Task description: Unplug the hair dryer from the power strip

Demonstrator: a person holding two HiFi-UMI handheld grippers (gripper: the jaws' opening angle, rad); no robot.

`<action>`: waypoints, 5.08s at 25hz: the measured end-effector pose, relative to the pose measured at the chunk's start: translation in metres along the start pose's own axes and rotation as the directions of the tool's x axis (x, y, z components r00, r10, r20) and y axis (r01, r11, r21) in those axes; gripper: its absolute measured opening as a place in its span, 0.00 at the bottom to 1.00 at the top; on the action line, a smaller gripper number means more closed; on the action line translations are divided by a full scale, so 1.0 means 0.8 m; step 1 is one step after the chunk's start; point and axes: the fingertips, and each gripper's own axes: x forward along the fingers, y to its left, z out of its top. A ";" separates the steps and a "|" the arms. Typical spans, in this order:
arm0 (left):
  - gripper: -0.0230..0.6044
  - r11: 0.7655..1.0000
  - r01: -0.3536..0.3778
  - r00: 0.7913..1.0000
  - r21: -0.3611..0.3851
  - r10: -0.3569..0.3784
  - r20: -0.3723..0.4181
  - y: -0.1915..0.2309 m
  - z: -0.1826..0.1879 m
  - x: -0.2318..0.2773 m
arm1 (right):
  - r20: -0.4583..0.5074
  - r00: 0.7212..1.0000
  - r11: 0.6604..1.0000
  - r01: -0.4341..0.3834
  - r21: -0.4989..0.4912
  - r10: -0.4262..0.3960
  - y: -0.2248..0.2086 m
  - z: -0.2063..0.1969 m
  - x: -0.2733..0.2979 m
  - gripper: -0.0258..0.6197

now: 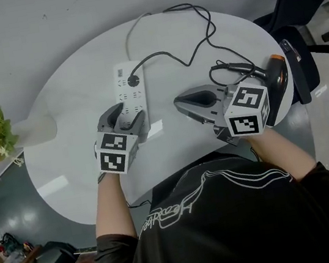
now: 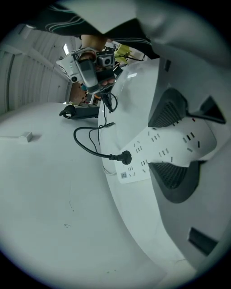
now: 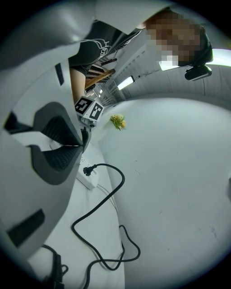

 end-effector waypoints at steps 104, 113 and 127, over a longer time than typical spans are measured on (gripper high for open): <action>0.41 0.999 0.028 0.997 0.022 -0.026 -0.070 0.006 -0.001 0.008 | -0.030 0.991 0.917 0.112 -0.382 -0.133 -0.092 0.033 0.161 0.08; 0.41 0.999 0.029 0.996 0.029 -0.027 -0.081 0.007 -0.001 0.008 | -0.069 0.980 0.830 0.117 -0.545 -0.184 -0.080 0.031 0.164 0.08; 0.41 0.999 0.032 0.997 0.030 -0.030 -0.066 0.007 -0.002 0.008 | -0.043 0.988 0.903 0.118 -0.412 -0.149 -0.092 0.033 0.158 0.08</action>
